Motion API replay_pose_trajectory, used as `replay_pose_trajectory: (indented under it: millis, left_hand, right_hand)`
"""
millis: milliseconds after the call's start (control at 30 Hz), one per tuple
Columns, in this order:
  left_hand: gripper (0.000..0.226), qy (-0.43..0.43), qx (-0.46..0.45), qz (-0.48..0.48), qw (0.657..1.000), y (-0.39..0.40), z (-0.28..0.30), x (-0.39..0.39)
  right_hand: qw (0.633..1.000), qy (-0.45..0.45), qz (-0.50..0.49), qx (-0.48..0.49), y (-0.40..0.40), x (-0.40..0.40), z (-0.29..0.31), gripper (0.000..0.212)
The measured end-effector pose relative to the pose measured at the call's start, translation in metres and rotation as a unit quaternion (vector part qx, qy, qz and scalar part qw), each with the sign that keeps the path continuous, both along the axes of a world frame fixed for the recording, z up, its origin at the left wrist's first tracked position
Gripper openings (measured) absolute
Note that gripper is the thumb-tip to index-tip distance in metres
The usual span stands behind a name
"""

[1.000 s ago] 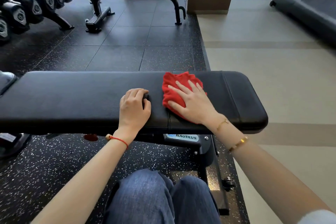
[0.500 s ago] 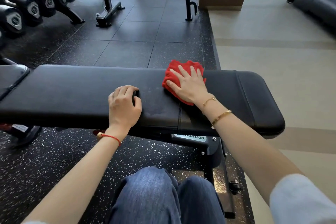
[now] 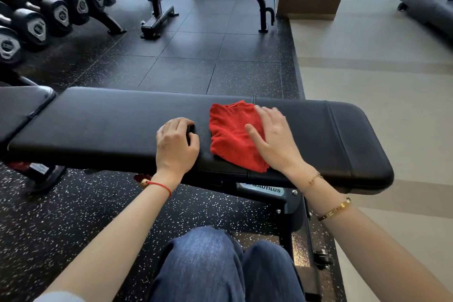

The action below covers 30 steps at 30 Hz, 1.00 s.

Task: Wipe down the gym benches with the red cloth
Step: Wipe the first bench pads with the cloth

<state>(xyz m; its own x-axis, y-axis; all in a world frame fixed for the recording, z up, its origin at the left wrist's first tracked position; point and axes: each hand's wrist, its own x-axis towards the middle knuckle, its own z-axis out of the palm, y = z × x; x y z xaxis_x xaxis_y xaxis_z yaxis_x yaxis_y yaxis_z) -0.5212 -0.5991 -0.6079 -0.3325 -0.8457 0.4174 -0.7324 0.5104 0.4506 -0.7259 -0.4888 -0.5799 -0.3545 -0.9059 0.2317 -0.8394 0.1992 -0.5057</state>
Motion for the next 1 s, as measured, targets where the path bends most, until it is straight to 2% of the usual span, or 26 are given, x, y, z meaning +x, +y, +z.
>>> replay_pose_trajectory:
  millis: [67,167,300,433,533,700,800,1000]
  left_hand:
    - [0.024,0.0,-0.001,0.0,1.0,0.0,0.0,0.0]
    - [0.024,0.001,0.001,0.003,1.0,0.0,-0.001,0.0]
    - [0.025,-0.007,0.003,0.004,1.0,0.002,0.001,-0.001]
    - [0.026,-0.019,0.011,0.004,1.0,0.003,0.001,-0.002]
    - [0.026,-0.022,0.01,0.003,1.0,0.003,0.001,-0.001]
    - [0.028,-0.029,0.008,-0.001,1.0,-0.002,-0.003,-0.001]
    - [0.029,-0.041,0.005,-0.022,0.999,-0.005,0.0,0.002]
    - [0.032,-0.064,0.042,-0.064,0.995,0.004,0.058,0.002]
  right_hand:
    - [0.994,0.046,-0.08,0.055,0.006,-0.007,-0.001,0.07]
    - [0.987,0.051,-0.098,0.116,0.01,-0.007,-0.002,0.073]
    - [0.994,0.05,-0.068,0.062,0.007,0.005,-0.002,0.061]
    - [0.995,-0.056,-0.077,0.013,0.0,0.016,0.003,0.04]
    - [0.982,-0.173,-0.068,-0.025,-0.005,0.022,0.009,0.031]
    - [0.96,-0.266,-0.085,-0.034,-0.019,0.015,0.011,0.028]
    - [0.943,-0.323,-0.087,0.002,-0.025,0.007,0.012,0.028]
    - [0.918,-0.381,-0.105,0.029,-0.024,0.017,0.055,0.042]
